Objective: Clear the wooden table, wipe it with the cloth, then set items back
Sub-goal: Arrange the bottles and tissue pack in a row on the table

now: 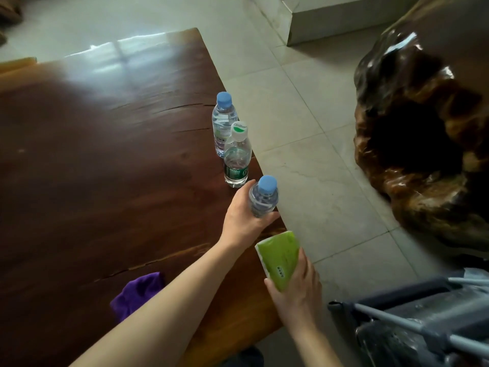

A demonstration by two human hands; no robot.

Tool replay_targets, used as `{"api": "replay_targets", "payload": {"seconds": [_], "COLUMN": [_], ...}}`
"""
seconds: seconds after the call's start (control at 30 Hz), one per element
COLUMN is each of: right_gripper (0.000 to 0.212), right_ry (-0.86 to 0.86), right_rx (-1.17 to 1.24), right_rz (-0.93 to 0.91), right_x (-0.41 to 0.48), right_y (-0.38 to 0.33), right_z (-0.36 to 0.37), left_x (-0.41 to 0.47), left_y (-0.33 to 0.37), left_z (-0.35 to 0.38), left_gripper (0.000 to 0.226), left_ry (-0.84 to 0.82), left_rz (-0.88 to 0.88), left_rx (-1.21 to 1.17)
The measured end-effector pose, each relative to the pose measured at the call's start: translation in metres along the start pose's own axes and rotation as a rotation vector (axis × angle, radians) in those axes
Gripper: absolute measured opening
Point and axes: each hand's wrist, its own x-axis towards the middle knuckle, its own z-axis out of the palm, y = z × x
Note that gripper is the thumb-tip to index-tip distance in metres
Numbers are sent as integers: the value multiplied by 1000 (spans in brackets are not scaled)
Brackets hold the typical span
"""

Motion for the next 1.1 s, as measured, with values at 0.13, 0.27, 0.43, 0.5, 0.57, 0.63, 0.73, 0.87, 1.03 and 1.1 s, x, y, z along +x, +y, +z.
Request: {"api": "replay_targets", "payload": {"seconds": [0.13,0.27,0.43,0.5,0.57,0.63,0.73,0.87,1.03,1.1], "right_gripper": [104,103,102,102,103,105,106,102,99,96], "right_ry": [6,-22,-116,-146,-165,-172,-173,-174,-203,-211], "right_rx": [35,76,77,62,35,5,6,31,-1,-25], "right_rz": [5,-33,-168,-219,-277,-342,-442,-593,-807,-890], "right_x": [7,17,33,39,43,47,53,67,92,104], "right_y": [2,1,-8,-15,-25,-36,-55,-85,-135,-155], "right_z": [-5,-21,-38,-41,-42,-40,-35,-27,-22,-20], "left_x": [5,0,-9,-14,-18,-21,-26,-35,-44,-47], "left_y": [-2,-3,-12,-18,-25,-32,-44,-59,-75,-79], "left_z": [4,-4,-36,-56,-78,-101,-139,-185,-226,-236], "left_gripper": [67,59,52,51,52,54,57,54,50,50], "left_ry": [22,80,205,258,311,368,478,606,715,728], "left_rz": [3,-1,-34,-48,-68,-81,-79,-97,-144,-152], "left_rx": [-21,0,35,54,64,75,106,109,100,100]}}
